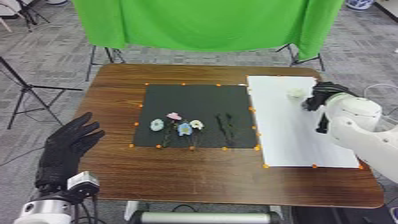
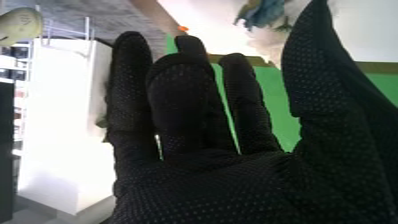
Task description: Arrange flowers
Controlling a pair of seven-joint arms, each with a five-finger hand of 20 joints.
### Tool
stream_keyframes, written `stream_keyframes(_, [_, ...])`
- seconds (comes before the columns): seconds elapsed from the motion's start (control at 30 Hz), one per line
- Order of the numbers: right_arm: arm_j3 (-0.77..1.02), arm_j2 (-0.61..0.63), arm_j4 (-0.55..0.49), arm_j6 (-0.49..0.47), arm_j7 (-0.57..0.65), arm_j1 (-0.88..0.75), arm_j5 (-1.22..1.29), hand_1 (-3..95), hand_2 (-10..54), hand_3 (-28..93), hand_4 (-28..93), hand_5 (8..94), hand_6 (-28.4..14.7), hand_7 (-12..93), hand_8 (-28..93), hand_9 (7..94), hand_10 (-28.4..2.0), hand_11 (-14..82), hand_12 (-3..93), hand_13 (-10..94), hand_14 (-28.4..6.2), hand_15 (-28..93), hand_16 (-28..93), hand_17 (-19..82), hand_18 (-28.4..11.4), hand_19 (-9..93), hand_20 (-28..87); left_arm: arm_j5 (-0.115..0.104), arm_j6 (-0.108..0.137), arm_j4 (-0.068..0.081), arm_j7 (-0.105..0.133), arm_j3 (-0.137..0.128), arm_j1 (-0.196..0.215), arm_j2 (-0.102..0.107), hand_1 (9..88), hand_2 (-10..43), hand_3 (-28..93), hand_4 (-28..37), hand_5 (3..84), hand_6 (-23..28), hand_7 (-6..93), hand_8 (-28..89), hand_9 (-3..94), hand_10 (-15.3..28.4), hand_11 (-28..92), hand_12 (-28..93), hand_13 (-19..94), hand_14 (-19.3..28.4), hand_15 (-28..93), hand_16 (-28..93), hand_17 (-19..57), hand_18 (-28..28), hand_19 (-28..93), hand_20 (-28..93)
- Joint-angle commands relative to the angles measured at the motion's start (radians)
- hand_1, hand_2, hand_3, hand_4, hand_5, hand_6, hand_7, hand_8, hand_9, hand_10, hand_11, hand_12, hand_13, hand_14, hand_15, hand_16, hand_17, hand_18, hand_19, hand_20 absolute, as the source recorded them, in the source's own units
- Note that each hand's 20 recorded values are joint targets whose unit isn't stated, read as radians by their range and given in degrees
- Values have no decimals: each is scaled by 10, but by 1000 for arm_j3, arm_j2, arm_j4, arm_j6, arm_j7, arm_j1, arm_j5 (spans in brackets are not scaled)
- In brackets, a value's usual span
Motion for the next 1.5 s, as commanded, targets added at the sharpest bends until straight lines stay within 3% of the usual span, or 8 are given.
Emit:
stream_keyframes(0.03, [13,-81,65,-87,-12,-6,-17,318,-73,928,-283,381,-18,199,-148,508,-142,139,128,716,-56,844,97,316,-186,932,2,-8,1,5,-1,3,0,-3,250,63,826,-204,410,113,155,-104,369,198,281,85,285,268,547,-114,-88,226,609,6])
stream_keyframes(0.17, [15,-69,54,-85,-27,-22,-29,317,-69,926,-283,386,-17,201,-149,512,-142,140,127,716,-57,843,97,315,-186,932,2,-7,3,5,3,1,-4,2,250,63,826,-203,410,113,155,-104,369,198,282,85,287,268,549,-115,-88,226,608,6])
stream_keyframes(0.27, [-26,-53,50,5,-48,-11,-24,318,-68,927,-283,399,-12,206,-149,520,-138,143,128,717,-56,843,96,315,-187,932,1,-12,29,9,42,13,-2,14,250,63,826,-203,412,114,156,-104,370,199,282,85,287,269,549,-116,-88,227,609,6])
stream_keyframes(0.6, [-203,-36,45,165,18,42,-89,400,-90,904,-282,589,20,272,-159,685,-98,201,133,767,-34,817,115,346,-169,932,-37,0,3,13,-1,11,-11,11,251,64,827,-203,421,119,156,-104,382,201,288,84,297,269,556,-117,-86,227,609,7])
stream_keyframes(0.73, [-312,-15,53,243,12,103,-119,509,-95,827,-283,700,22,464,-65,872,-62,168,323,820,-11,810,137,376,-157,932,-35,-2,1,13,6,14,-7,12,251,64,827,-203,421,119,156,-103,381,200,286,83,297,269,556,-118,-86,227,609,7])
stream_keyframes(1.0, [-368,-5,14,423,-33,180,-154,534,-95,820,-283,759,23,426,-46,927,-60,142,343,855,0,795,154,400,-154,932,-31,-15,25,4,34,-1,30,20,251,64,827,-203,421,119,155,-103,380,200,285,84,296,269,555,-118,-86,227,609,6])
stream_keyframes(1.2, [-285,-80,-60,415,-133,169,-180,535,-95,823,-283,765,22,416,-39,930,-62,139,348,856,-2,798,159,402,-154,932,-25,-15,26,-3,37,-9,41,28,251,63,826,-204,421,119,154,-102,379,200,284,84,293,268,553,-118,-86,227,609,5])
stream_keyframes(1.5, [-263,-330,-47,362,-184,177,-198,535,-95,823,-283,766,22,408,-35,930,-63,135,352,854,-3,801,163,398,-152,932,-17,4,-3,-3,-15,-15,14,17,249,62,828,-203,421,119,152,-101,378,200,283,85,288,267,548,-117,-86,227,609,5])
